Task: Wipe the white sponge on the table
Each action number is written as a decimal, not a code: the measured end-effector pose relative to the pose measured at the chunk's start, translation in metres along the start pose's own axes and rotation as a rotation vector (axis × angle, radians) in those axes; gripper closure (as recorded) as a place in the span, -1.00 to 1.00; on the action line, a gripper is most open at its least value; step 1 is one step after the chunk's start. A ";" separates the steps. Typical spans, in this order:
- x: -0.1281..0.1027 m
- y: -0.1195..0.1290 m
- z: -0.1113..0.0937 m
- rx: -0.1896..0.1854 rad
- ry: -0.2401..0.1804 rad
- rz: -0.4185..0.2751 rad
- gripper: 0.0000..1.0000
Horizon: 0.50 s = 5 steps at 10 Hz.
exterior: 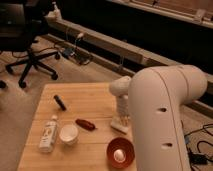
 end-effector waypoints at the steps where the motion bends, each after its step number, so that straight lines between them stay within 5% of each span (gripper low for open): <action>1: -0.021 -0.012 -0.005 -0.008 -0.028 0.053 1.00; 2: -0.065 -0.031 -0.016 -0.026 -0.083 0.131 1.00; 5: -0.139 -0.015 -0.035 -0.060 -0.129 0.134 1.00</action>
